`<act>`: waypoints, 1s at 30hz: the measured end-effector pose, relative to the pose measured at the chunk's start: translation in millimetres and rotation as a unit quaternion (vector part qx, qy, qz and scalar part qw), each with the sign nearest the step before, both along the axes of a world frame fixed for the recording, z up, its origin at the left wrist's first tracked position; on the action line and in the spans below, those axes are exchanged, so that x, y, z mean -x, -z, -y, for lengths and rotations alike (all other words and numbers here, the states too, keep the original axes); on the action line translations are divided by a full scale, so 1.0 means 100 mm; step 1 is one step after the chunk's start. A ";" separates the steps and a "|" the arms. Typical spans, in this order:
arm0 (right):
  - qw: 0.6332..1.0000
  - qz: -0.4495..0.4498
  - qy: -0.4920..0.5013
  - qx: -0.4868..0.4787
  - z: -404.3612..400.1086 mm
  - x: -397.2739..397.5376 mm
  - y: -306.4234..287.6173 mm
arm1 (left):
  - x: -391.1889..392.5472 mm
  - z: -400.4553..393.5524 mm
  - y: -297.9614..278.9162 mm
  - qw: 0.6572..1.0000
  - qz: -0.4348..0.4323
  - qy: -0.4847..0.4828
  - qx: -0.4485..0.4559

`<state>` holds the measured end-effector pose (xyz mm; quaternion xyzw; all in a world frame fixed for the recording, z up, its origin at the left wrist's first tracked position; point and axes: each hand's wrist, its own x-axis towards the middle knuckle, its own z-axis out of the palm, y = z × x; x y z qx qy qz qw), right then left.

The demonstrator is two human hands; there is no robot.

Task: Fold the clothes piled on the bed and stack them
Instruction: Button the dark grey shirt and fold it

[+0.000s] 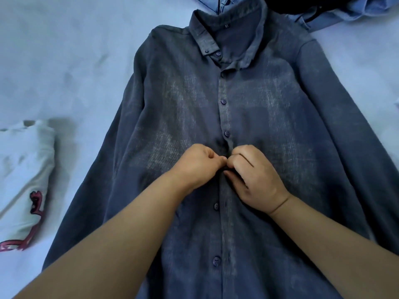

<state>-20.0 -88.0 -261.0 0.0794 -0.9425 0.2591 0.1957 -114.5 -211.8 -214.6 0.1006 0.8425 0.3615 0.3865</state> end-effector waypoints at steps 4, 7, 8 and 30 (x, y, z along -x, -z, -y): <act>1.000 0.024 0.004 -0.007 0.02 0.00 -0.10 | -0.04 0.03 0.02 0.999 -0.048 -0.009 -0.013; 1.000 0.016 0.003 0.022 0.11 -0.13 -0.33 | -0.25 0.25 0.01 0.985 -0.152 -0.026 -0.080; 1.000 0.017 -0.019 0.011 0.16 -0.19 -0.39 | -0.34 0.35 0.00 0.976 -0.196 -0.007 -0.096; 0.974 0.140 -0.120 -0.128 0.29 -0.42 -0.43 | -0.80 0.60 -0.07 0.952 -0.270 0.135 0.049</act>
